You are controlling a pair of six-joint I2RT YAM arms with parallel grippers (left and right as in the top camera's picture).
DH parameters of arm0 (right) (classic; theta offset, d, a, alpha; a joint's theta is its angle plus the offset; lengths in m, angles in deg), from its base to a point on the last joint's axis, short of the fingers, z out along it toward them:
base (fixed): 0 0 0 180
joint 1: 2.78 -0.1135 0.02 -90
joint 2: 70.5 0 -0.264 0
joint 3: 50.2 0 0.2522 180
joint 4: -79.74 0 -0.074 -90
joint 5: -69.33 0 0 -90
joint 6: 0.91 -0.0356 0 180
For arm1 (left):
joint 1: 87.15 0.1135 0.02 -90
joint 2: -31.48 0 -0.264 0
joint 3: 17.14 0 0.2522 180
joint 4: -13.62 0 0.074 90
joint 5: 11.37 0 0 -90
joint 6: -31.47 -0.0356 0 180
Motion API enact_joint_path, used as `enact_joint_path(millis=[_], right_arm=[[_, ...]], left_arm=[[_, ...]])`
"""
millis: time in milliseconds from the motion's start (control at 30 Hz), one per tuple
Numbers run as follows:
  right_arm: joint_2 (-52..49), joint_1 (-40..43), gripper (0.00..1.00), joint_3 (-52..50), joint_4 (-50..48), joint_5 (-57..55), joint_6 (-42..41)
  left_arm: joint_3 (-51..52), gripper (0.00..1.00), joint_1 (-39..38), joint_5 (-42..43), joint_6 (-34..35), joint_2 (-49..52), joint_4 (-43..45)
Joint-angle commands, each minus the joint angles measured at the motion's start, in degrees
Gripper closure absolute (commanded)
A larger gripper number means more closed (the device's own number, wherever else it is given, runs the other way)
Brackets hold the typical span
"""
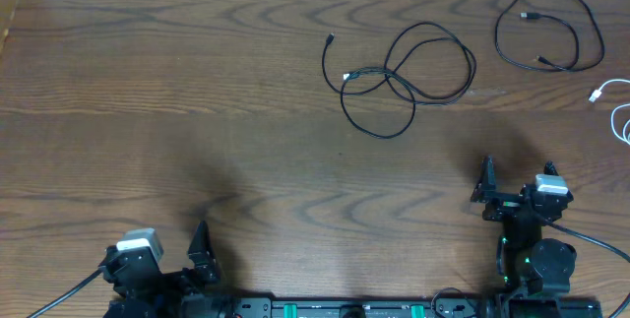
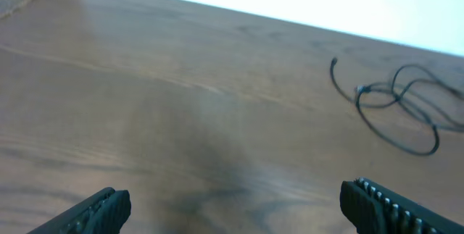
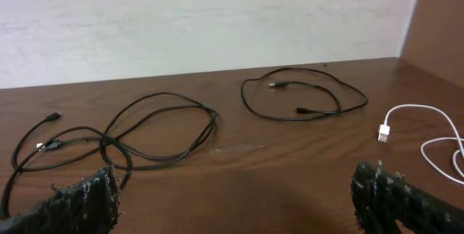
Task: Untangle cables
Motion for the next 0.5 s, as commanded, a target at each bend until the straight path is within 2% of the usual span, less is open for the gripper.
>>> enact_joint_path(millis=[0, 467], right_arm=[[0.37, -0.26, 0.01, -0.09, 0.24, -0.04, 0.68], [0.37, -0.26, 0.01, -0.09, 0.22, -0.04, 0.68]], left_arm=[[-1.05, 0.03, 0.31, 0.5, 0.24, -0.57, 1.62], [0.11, 0.03, -1.11, 0.26, -0.42, -0.55, 4.24]])
